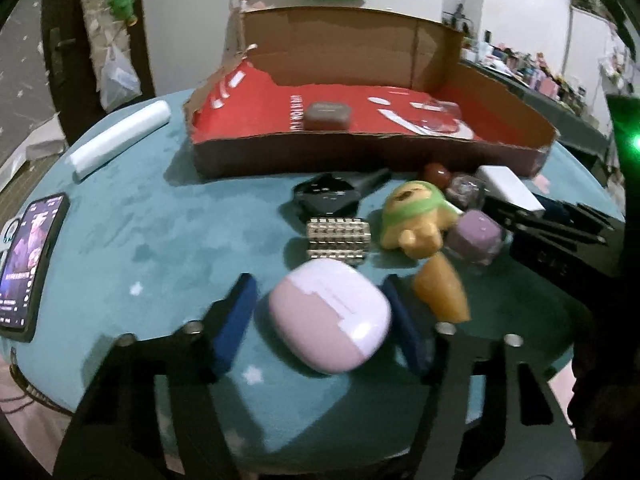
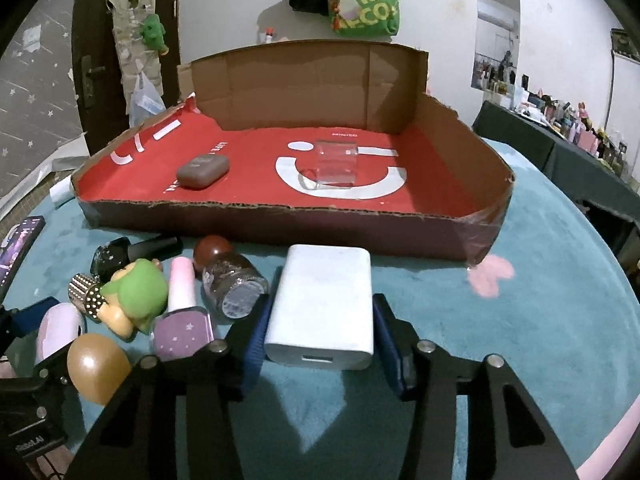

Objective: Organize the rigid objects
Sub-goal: 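Close right tool on the white charger while left tool grips the pink earbud case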

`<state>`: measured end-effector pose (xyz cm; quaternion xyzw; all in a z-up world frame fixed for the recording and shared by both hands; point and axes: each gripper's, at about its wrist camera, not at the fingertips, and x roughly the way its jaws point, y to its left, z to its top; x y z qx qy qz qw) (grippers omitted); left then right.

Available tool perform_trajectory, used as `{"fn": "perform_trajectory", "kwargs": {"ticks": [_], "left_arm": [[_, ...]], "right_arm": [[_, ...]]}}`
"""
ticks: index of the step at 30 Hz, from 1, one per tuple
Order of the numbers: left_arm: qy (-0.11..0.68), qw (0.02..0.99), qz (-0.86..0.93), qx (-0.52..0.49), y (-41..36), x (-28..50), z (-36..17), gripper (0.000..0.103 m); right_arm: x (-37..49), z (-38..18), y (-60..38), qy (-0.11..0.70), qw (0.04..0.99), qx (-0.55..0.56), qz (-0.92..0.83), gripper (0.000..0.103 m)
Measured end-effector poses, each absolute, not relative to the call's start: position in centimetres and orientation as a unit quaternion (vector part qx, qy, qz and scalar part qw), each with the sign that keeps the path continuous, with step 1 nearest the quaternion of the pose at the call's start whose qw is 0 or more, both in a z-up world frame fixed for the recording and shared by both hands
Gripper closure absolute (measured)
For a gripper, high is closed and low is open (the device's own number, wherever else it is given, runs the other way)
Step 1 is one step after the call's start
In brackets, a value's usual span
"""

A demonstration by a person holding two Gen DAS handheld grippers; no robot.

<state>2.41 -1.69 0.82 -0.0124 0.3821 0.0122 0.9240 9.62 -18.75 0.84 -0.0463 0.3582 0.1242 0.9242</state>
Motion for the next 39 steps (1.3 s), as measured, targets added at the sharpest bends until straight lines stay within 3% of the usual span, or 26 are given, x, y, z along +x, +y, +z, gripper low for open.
{"fn": "perform_trajectory", "kwargs": {"ticks": [39], "left_arm": [[0.328,0.943,-0.04,-0.032,1.1,6.4,6.5,0.049]], "right_arm": [[9.2,5.8,-19.5,0.342,0.918,-0.001,0.201,0.053]]}}
